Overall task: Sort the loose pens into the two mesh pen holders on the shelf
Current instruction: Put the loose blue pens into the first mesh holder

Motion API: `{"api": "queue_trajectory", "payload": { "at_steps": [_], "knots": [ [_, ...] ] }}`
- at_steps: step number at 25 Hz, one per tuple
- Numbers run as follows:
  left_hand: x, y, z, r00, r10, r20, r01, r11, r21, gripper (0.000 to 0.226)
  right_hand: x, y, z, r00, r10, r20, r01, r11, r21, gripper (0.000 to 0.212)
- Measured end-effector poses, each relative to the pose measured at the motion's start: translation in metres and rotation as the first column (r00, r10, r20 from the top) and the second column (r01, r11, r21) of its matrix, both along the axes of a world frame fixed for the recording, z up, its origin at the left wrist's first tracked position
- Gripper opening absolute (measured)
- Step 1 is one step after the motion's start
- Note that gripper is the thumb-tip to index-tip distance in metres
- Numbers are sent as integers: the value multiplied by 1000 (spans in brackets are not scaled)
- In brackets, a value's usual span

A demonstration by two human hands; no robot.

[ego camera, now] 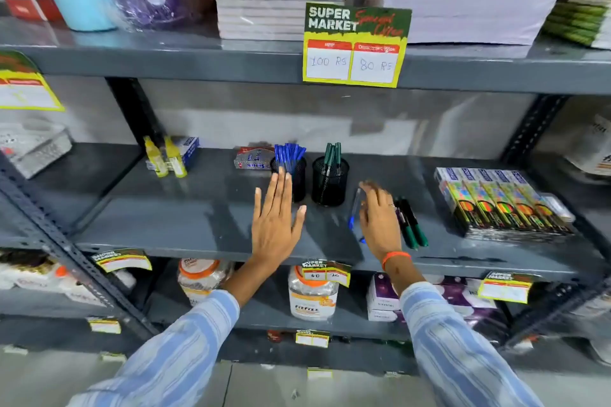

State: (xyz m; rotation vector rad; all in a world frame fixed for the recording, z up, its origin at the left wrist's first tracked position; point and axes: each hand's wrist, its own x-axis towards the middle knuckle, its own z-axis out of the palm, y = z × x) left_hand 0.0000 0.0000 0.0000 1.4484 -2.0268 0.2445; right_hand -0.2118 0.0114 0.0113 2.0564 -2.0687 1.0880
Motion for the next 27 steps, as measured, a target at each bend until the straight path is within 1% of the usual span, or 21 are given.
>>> {"api": "queue_trajectory", "payload": {
  "at_steps": [1, 3, 4, 5, 8, 11, 13, 14, 16, 18, 19, 21, 23, 26, 27],
  "knots": [
    [4, -3, -6, 1000, -6, 16, 5, 999, 52, 65, -3, -10, -5, 994, 51, -98, -39, 992, 122, 44],
    [14, -10, -20, 998, -37, 42, 30, 986, 163, 65, -8, -24, -10, 951, 201, -235, -112, 932, 345, 44],
    [22, -13, -34, 997, -52, 60, 36, 969, 245, 66, -11, -30, -9, 933, 257, -252, -123, 886, 447, 44],
    [28, -17, -42, 995, -62, 76, 36, 954, 297, 67, -11, -38, -11, 915, 300, -269, -133, 855, 501, 44],
    [48, -26, -58, 985, -100, 137, 32, 903, 428, 69, -8, -49, -13, 871, 368, -326, -128, 810, 572, 40],
    [56, -25, -65, 977, -132, 168, 46, 899, 436, 68, -4, -61, -12, 876, 377, -301, -150, 806, 573, 25],
    [56, -24, -66, 976, -129, 174, 46, 908, 416, 68, 5, -63, -10, 855, 431, -289, -206, 793, 573, 19],
    [56, -25, -66, 977, -122, 174, 41, 911, 409, 67, 11, -63, -9, 845, 460, -273, -252, 793, 556, 18],
    [55, -24, -65, 979, -111, 169, 35, 915, 401, 67, 26, -59, -3, 851, 488, -194, -360, 811, 461, 15],
    [55, -23, -64, 976, -108, 190, 24, 917, 398, 66, 42, -54, 7, 874, 483, -49, -450, 844, 292, 11],
    [55, -22, -64, 975, -105, 195, 21, 921, 388, 66, 50, -53, 14, 883, 468, 41, -466, 863, 195, 10],
    [55, -22, -62, 977, -94, 192, 16, 928, 372, 66, 65, -58, 31, 881, 410, 236, -420, 907, -11, 7],
    [55, -23, -62, 978, -88, 186, 11, 926, 378, 67, 72, -70, 47, 846, 329, 420, -287, 944, -162, 6],
    [56, -22, -64, 982, -80, 173, 9, 926, 376, 69, 80, -93, 68, 749, 267, 606, -128, 956, -263, 26],
    [55, -22, -64, 983, -82, 165, 15, 928, 373, 68, 83, -101, 72, 730, 259, 633, -98, 955, -279, 31]
  ]
}}
